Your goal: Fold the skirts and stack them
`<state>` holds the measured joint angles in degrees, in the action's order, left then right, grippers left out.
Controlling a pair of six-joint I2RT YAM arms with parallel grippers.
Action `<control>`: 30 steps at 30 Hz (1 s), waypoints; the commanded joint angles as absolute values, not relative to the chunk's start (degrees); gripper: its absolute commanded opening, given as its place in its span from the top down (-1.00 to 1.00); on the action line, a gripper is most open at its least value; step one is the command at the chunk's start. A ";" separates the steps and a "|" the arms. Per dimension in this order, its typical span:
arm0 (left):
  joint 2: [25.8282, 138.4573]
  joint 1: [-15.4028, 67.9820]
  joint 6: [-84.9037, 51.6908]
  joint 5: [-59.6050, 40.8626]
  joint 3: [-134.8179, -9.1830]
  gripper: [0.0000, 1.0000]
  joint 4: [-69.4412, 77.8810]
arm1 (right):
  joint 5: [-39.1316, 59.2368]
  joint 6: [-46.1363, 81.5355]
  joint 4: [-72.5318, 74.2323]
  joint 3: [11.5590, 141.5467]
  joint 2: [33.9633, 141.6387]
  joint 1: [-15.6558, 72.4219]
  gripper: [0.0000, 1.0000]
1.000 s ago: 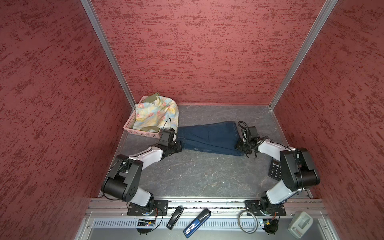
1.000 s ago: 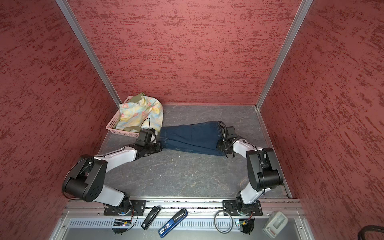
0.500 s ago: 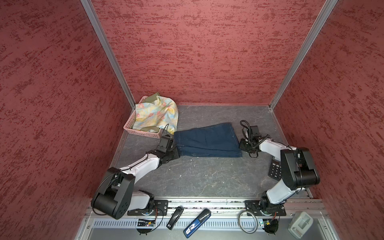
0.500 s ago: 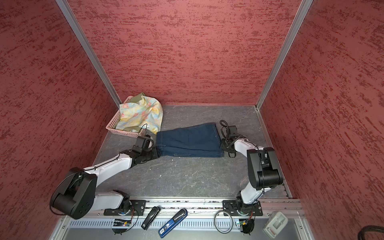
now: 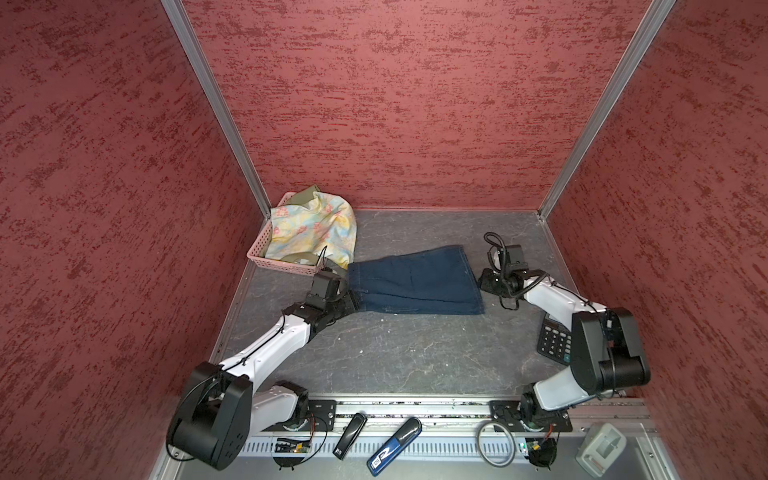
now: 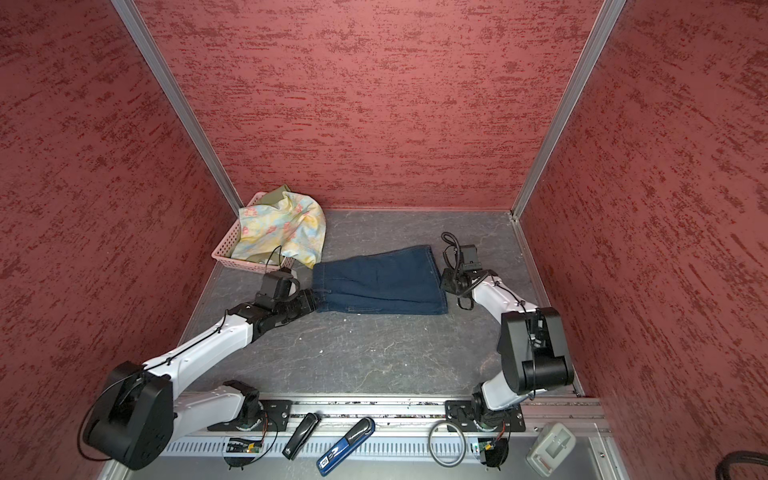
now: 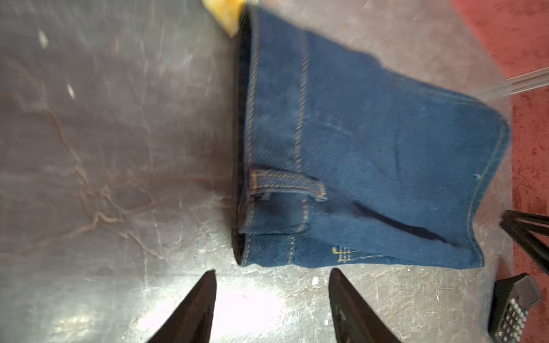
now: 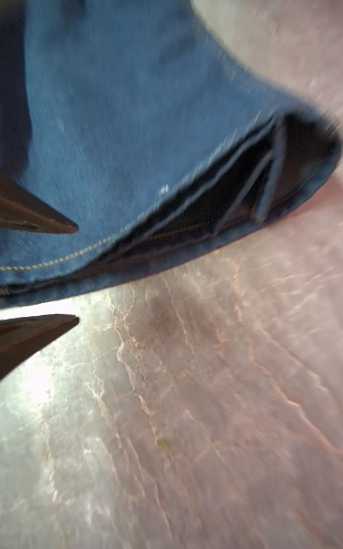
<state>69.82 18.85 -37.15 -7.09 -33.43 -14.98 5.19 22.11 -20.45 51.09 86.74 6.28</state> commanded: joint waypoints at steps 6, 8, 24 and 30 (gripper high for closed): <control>72.85 14.30 -40.35 -14.14 -35.12 -0.26 -9.63 | 9.46 20.22 -24.39 51.17 84.22 6.16 -0.09; 73.46 12.75 -40.95 -16.46 -34.98 -0.24 -8.37 | 10.75 20.03 -24.95 50.76 84.61 6.23 -0.09; 79.06 11.78 -38.67 -21.09 -36.40 -0.02 -4.54 | 15.40 21.25 -25.32 45.12 83.56 6.23 -0.12; 79.48 11.78 -38.67 -21.47 -37.00 0.51 -3.32 | 14.85 21.19 -25.39 44.51 83.83 6.19 -0.12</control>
